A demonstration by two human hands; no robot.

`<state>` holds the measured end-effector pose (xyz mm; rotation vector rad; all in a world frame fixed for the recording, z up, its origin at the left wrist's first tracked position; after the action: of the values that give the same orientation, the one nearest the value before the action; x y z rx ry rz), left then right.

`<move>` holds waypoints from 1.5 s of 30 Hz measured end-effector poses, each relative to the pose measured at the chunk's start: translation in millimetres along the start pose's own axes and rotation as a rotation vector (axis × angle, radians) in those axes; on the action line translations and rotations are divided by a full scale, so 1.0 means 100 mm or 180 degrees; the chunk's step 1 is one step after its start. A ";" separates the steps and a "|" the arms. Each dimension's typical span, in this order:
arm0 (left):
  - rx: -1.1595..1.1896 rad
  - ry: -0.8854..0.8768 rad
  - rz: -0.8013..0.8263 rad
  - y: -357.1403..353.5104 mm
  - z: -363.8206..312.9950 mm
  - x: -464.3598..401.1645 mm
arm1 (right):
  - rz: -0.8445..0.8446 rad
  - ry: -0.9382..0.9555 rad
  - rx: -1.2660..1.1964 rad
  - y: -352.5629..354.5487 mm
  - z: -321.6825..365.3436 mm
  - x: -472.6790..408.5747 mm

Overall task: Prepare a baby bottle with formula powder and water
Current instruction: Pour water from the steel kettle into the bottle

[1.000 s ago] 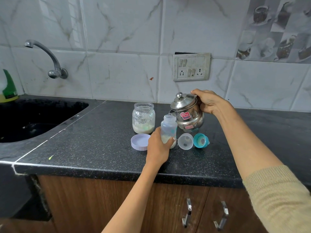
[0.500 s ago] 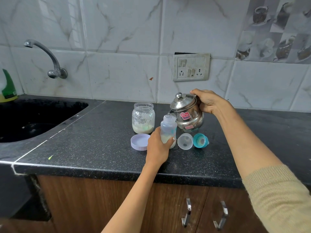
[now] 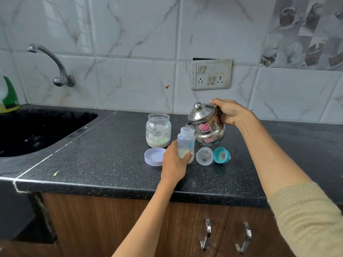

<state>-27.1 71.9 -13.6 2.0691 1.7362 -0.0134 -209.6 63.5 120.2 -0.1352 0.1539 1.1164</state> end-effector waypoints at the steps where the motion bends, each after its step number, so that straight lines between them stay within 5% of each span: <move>1: -0.0004 0.0000 0.0003 0.00 0.00 0.00 | -0.0001 0.0001 -0.0004 0.00 0.00 0.00; 45: -0.0014 0.0017 0.0030 0.02 -0.04 0.03 | 0.0004 0.0025 0.0030 -0.02 0.02 0.01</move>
<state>-25.4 75.9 -9.9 2.0761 1.7281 -0.0011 -207.1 64.0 122.4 -0.1310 0.1661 1.1165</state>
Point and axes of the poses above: each hand's wrist, its own x-axis away from the middle knuckle, its own y-axis out of the back of the hand, z = x × y, the point moved 2 cm from there along -x, towards the middle knuckle, and after that the axes turned 10 degrees about y, right-handed, at the moved point
